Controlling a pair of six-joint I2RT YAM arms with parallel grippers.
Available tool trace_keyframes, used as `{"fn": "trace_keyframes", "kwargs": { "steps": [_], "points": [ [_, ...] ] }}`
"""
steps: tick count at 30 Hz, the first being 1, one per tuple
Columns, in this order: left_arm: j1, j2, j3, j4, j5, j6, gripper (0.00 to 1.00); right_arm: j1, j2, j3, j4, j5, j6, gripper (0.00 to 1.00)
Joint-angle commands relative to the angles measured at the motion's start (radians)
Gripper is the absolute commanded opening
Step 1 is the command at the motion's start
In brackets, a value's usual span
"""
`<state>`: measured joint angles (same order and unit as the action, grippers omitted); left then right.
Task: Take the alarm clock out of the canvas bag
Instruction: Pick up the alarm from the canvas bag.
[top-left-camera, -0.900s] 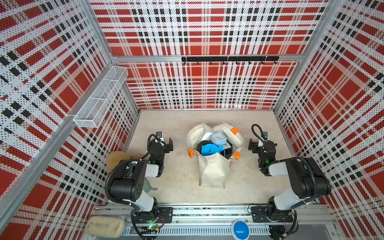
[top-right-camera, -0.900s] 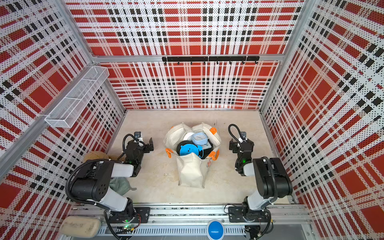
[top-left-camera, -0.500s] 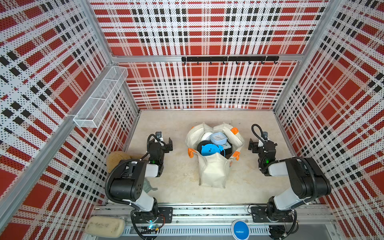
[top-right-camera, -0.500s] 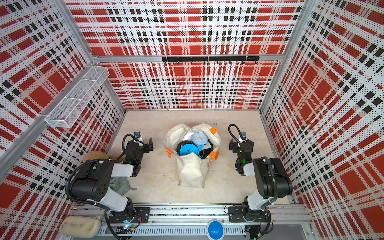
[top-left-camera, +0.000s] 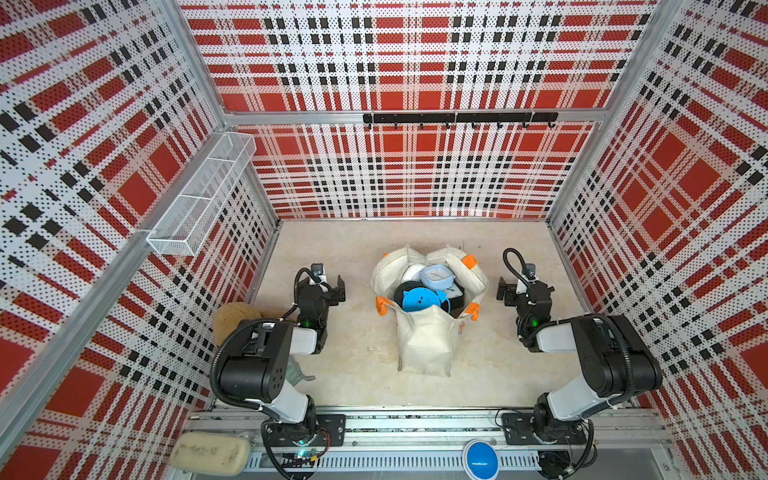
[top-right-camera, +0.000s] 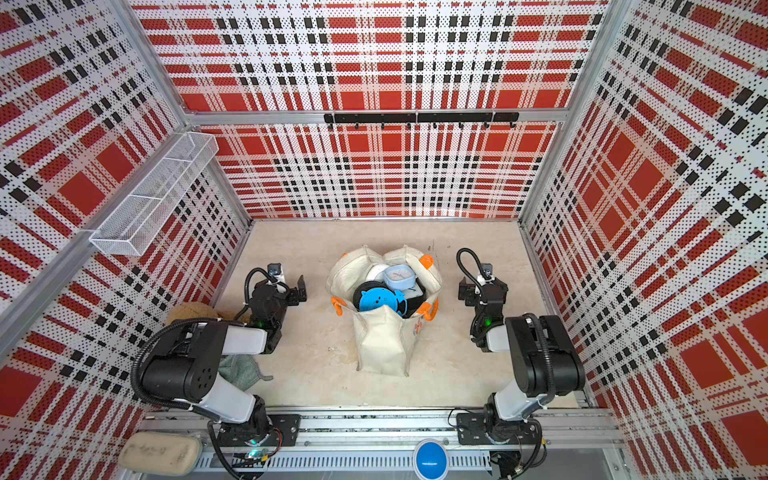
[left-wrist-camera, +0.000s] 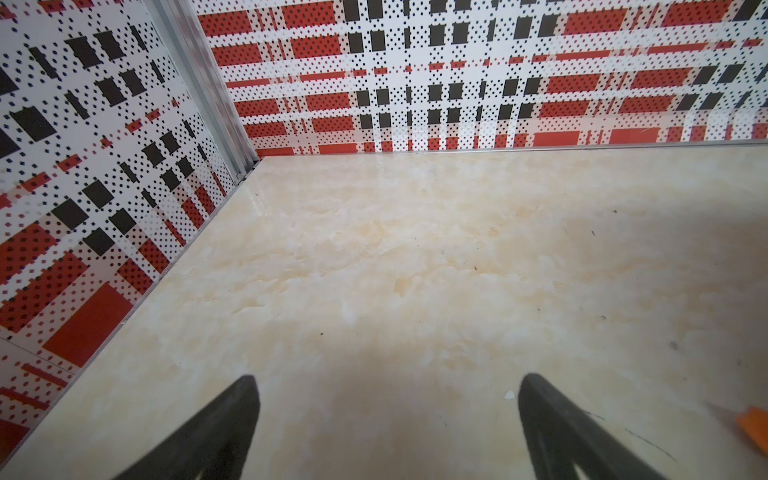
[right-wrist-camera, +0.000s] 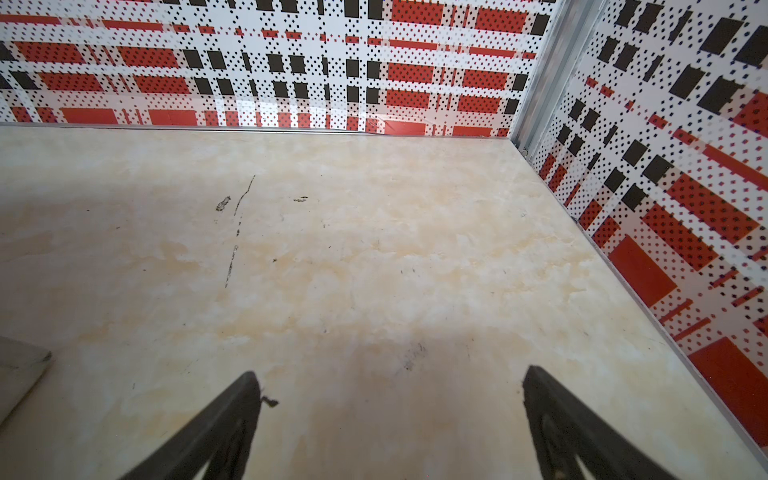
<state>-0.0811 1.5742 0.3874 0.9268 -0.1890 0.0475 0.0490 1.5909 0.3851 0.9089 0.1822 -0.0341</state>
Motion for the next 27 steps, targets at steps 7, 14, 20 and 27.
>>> {"fn": "trace_keyframes", "kwargs": {
  "steps": [7,14,20,27],
  "points": [
    [-0.002,0.003,0.015,0.013,-0.004,-0.005,0.99,0.0,0.0,0.004,0.04,-0.007,-0.01,1.0],
    [0.003,-0.282,0.03,-0.22,0.014,-0.014,0.99,0.001,-0.414,0.021,-0.28,-0.007,0.005,1.0],
    [0.007,-0.698,0.284,-0.696,-0.041,-0.496,0.99,-0.006,-0.659,0.455,-1.002,-0.153,0.438,1.0],
    [0.135,-0.88,0.363,-0.903,0.302,-1.293,0.99,0.005,-0.597,0.787,-1.226,-0.705,0.728,1.0]
  ]
}}
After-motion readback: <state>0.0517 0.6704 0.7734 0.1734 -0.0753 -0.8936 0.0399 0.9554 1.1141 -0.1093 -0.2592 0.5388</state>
